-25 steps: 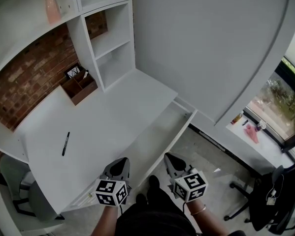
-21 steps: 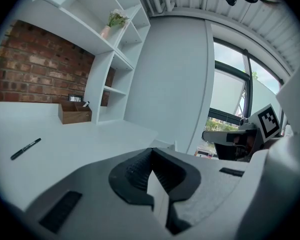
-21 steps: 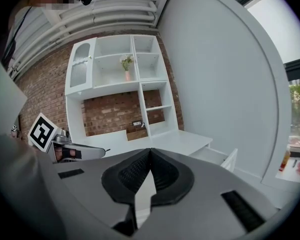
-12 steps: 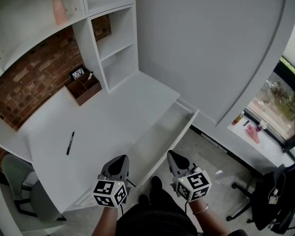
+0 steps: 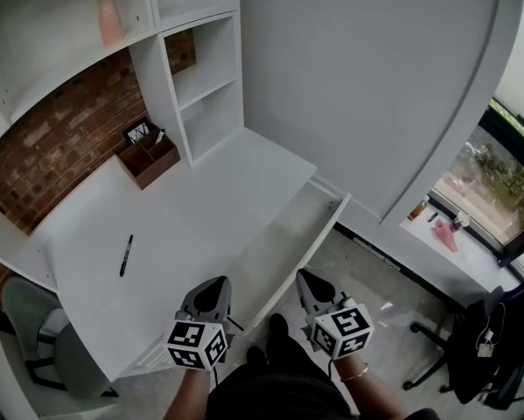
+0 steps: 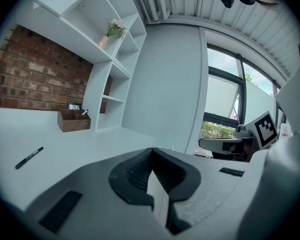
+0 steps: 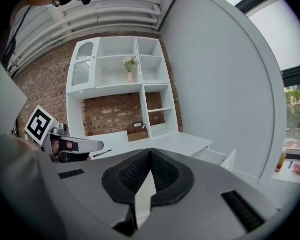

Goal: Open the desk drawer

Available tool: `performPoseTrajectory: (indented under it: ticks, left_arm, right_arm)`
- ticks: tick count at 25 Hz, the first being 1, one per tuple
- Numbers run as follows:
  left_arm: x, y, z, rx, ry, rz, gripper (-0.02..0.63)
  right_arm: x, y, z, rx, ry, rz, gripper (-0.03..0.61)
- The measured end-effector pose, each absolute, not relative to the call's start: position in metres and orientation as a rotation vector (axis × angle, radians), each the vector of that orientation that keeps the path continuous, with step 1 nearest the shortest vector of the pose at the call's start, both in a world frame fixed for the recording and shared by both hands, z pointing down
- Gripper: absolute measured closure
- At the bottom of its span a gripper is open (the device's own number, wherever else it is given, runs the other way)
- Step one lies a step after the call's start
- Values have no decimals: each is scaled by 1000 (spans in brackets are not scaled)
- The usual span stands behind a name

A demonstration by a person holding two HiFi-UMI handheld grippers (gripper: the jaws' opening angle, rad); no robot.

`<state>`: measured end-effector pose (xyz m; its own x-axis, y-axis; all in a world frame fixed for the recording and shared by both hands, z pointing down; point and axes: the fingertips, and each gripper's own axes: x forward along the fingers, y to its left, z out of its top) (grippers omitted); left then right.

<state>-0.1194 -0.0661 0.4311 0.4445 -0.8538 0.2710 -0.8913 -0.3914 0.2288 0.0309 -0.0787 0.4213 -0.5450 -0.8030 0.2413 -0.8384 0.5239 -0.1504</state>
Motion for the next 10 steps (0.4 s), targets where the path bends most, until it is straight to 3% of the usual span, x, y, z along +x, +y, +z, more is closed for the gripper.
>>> performPoseTrajectory:
  ticks: [10]
  left_arm:
    - [-126, -72, 432, 2373, -1473, 149, 605]
  right_arm:
    - [30, -86, 424, 1440, -2611, 390, 574]
